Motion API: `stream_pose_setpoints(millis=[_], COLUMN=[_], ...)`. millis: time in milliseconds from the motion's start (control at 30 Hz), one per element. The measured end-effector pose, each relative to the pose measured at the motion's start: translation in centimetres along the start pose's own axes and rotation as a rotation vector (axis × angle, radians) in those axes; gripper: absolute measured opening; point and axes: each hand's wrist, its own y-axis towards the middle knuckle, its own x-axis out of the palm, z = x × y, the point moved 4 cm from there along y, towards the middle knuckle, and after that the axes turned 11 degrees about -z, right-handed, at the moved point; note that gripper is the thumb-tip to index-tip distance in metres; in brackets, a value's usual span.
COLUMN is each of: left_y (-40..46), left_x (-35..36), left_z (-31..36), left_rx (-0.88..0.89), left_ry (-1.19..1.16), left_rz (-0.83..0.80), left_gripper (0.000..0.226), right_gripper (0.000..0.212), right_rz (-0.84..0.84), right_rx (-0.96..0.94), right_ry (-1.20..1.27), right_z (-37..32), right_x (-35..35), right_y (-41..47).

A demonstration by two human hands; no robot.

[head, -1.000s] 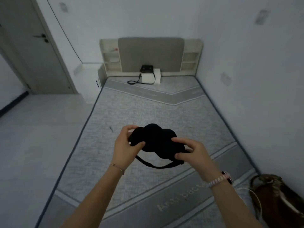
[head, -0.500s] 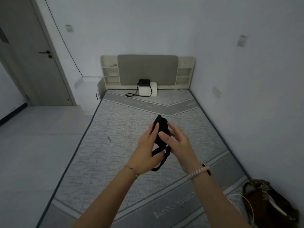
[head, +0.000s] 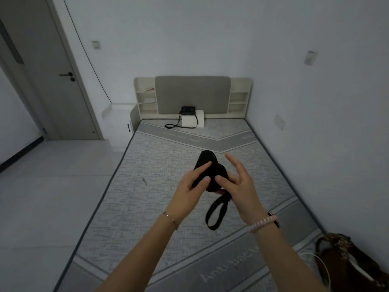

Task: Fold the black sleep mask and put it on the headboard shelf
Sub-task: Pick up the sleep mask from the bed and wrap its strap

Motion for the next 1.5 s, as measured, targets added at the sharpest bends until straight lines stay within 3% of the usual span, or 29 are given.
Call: stream_pose_setpoints(millis=[100,233,400,500,600,700,800,900,967,1067,1133,1300,1400,1500], left_y=[0.0,0.1,0.3,0.4,0.6,0.5,0.1,-0.2,-0.3,-0.3,-0.2,-0.3,-0.3,-0.4], left_x=[-0.6,-1.3,-3.0,-3.5,-4.1,-5.0,-6.1,-6.8,-6.8,-6.1,-5.5,-4.9,-4.9,-4.8], left_z=[0.1,0.5,0.9,0.8,0.4,0.2,-0.2,-0.6,-0.7,-0.4,0.1,1.1,1.6,2.2], left_rx=[-0.048,-0.045,-0.001,-0.011,-0.046,-0.057,-0.063,-0.082,-0.099,-0.111,-0.101,-0.074,-0.053,-0.038], left_ry=[-0.366,-0.447,-0.473,-0.528,-0.577,-0.584,-0.576,-0.512,-0.469,-0.428,-0.380,-0.213,-0.156,-0.061], left_rz=[0.095,0.168,0.283,0.314,0.378,0.434,0.451,0.418,0.369,0.283,0.226,0.152,0.127,0.088], left_gripper=[0.034,0.037,0.039,0.038,0.036,0.032,0.031,0.036,0.037,0.039,0.039,0.041,0.042,0.041], right_gripper=[0.065,0.072,0.095,0.070,0.032,0.016,0.015,0.016,0.005,0.020,0.025,0.039,0.042,0.053], right_rz=[-0.006,0.001,0.216,0.268,0.316,0.249,0.083,0.011,-0.033,-0.155,-0.141,0.079,0.106,0.109], right_rx=[0.022,0.086,0.107,0.038,-0.051,-0.093,-0.087,-0.029,-0.016,-0.042,-0.051,-0.069,0.008,0.040], right_ry=[0.039,0.067,-0.260,-0.564,-0.624,-0.552,-0.420,-0.115,0.194,0.635,0.715,0.326,-0.030,-0.160], right_z=[-0.2,0.0,0.6,1.9,2.5,2.0,0.4,-1.5,-2.6,-3.5,-3.7,-2.6,-2.2,-2.5], right_x=[0.2,0.5,1.7,2.9,2.8,2.3,2.0,1.0,0.2,0.0,0.1,0.3,0.3,0.5], right_y=[-0.2,-0.8,-4.3,-5.0,-5.2,-5.6,-5.9,-6.0,-5.6,-4.5,-3.8,-2.4,-2.2,-1.9])
